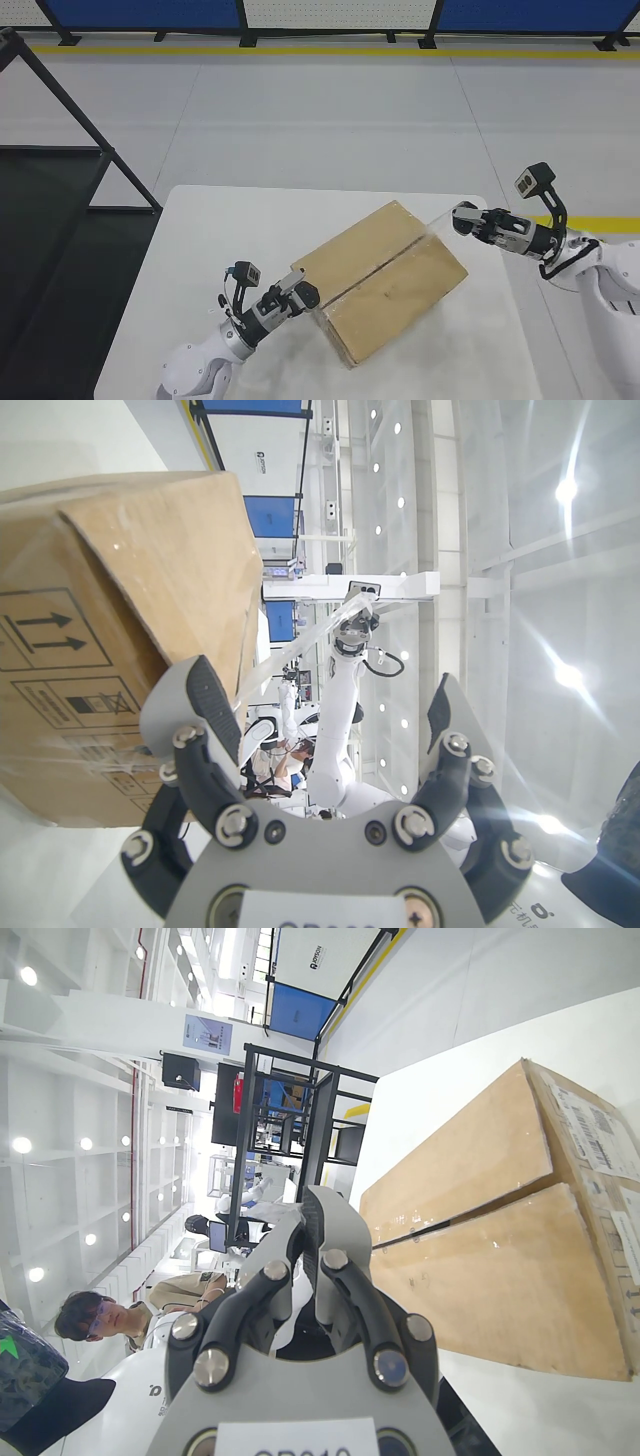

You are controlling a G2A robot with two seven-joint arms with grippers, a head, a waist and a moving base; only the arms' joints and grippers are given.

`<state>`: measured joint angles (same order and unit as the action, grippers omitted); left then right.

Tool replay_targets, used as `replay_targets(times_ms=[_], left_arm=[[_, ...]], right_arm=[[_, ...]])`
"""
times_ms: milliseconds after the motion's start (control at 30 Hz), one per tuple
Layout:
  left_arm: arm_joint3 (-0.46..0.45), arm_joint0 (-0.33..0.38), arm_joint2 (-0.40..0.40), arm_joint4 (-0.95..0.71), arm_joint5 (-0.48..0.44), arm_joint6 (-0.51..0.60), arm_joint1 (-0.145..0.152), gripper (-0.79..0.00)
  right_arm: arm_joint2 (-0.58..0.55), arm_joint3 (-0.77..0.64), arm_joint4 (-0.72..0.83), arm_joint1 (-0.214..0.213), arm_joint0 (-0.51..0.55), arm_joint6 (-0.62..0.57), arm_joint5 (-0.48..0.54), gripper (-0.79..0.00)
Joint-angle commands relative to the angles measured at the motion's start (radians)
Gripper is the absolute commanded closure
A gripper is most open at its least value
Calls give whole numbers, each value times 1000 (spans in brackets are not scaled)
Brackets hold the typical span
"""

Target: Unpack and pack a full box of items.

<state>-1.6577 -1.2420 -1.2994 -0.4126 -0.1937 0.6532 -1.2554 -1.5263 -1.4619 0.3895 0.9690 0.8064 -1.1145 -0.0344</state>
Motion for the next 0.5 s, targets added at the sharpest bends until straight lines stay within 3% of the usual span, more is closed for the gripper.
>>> replay_targets(times_ms=[0,300,467], left_arm=[[1,0,1,-1,-1,-2,0,-785],[3,1,1,-5,-4,-8,1,-785],[6,5,1,-8,-4,-10,2,-785]], right_arm=[[13,10,-15,-1,-11,3,-7,0],[52,77,-56,-5,-60,7,-34,0],[40,76,-15,-8,-61,11,10,0]])
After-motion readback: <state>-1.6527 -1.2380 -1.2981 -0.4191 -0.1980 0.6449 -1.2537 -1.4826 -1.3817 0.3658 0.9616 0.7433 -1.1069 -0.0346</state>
